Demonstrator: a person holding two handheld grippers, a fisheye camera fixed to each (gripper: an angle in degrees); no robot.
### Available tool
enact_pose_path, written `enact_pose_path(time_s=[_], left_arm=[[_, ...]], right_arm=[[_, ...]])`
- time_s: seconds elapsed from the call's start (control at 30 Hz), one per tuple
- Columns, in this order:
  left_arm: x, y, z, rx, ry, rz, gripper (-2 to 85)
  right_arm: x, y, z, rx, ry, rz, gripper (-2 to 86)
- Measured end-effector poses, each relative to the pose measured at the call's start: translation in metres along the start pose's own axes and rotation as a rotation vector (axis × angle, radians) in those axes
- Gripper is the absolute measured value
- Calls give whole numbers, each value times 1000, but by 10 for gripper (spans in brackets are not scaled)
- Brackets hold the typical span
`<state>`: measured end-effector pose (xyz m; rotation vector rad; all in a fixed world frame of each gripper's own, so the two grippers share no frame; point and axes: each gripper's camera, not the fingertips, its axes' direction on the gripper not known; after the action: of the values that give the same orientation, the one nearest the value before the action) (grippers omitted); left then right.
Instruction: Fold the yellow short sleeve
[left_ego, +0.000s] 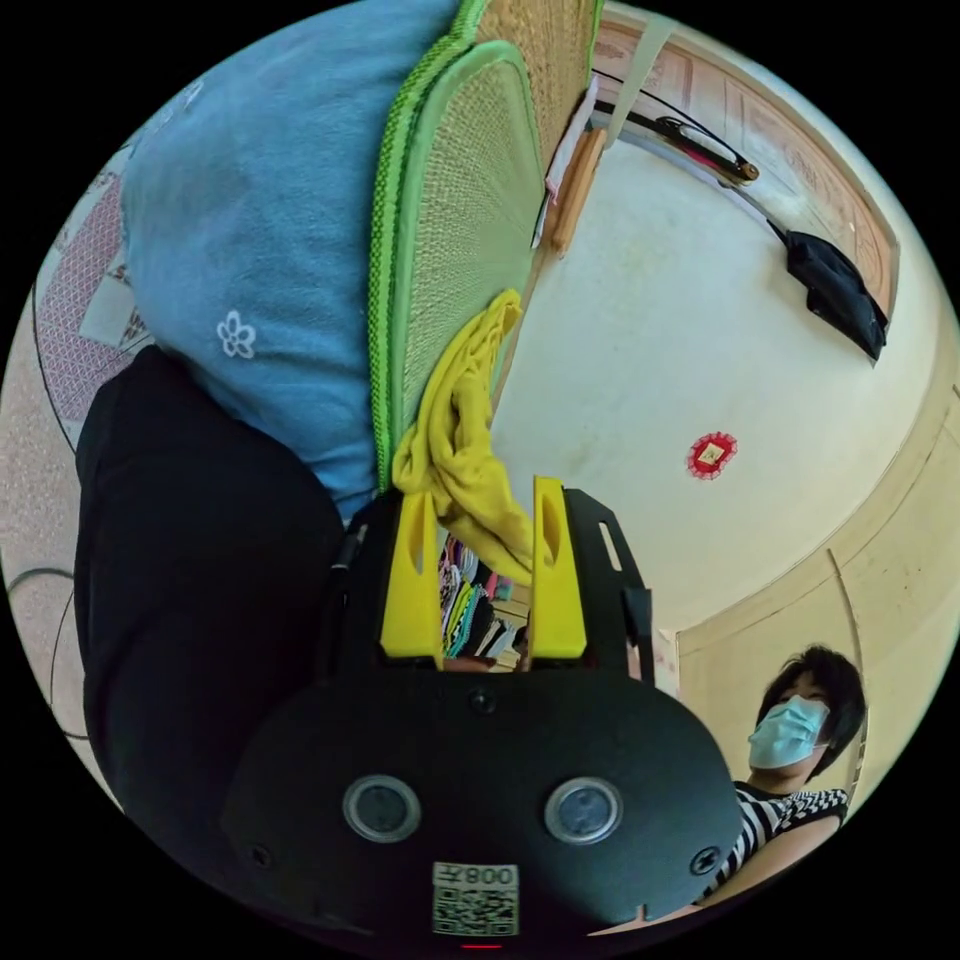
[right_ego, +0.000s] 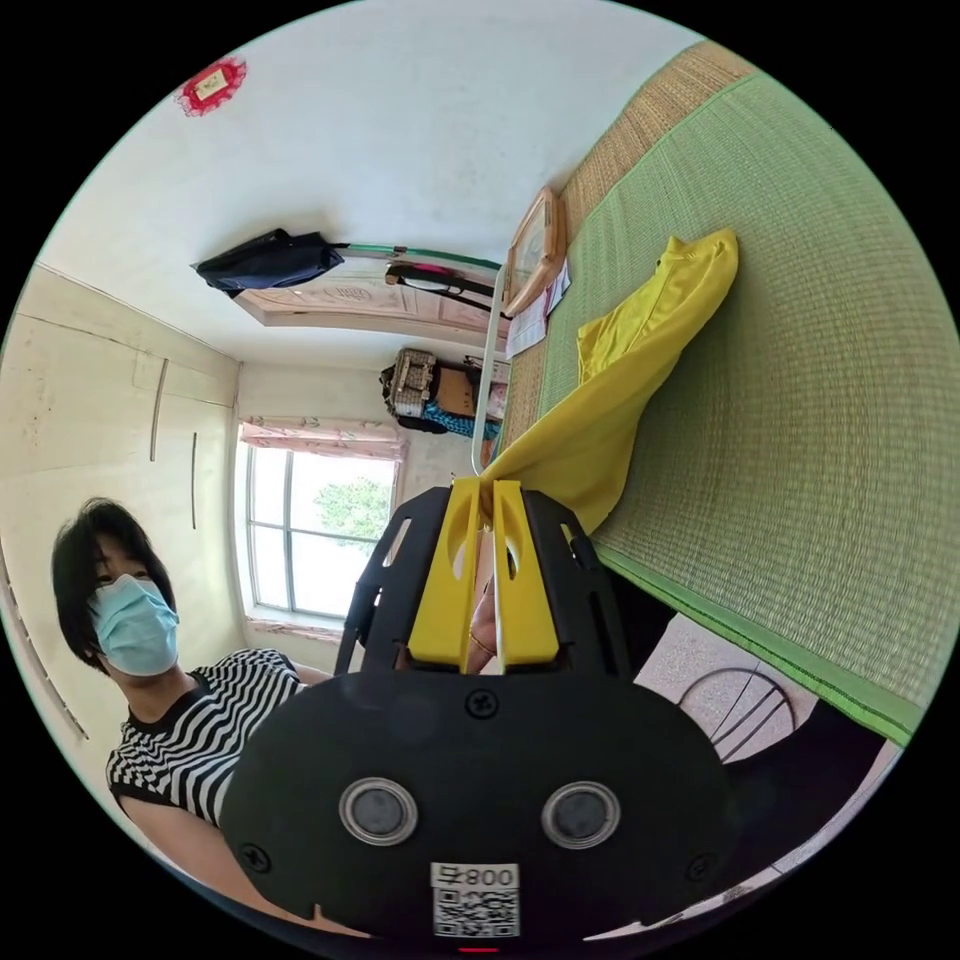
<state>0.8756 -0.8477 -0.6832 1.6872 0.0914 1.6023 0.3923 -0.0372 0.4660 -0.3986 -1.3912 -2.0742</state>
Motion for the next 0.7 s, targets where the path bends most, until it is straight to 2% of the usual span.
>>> enact_pose_path(time_s=[0.33, 0.7], left_arm=[[2, 10, -28, 0, 22, -9, 49], [59, 52, -64, -111, 16, 95, 29]], right_arm=[[-4, 44, -37, 19, 20, 3, 21], [21, 160, -109, 57, -16, 78, 21]])
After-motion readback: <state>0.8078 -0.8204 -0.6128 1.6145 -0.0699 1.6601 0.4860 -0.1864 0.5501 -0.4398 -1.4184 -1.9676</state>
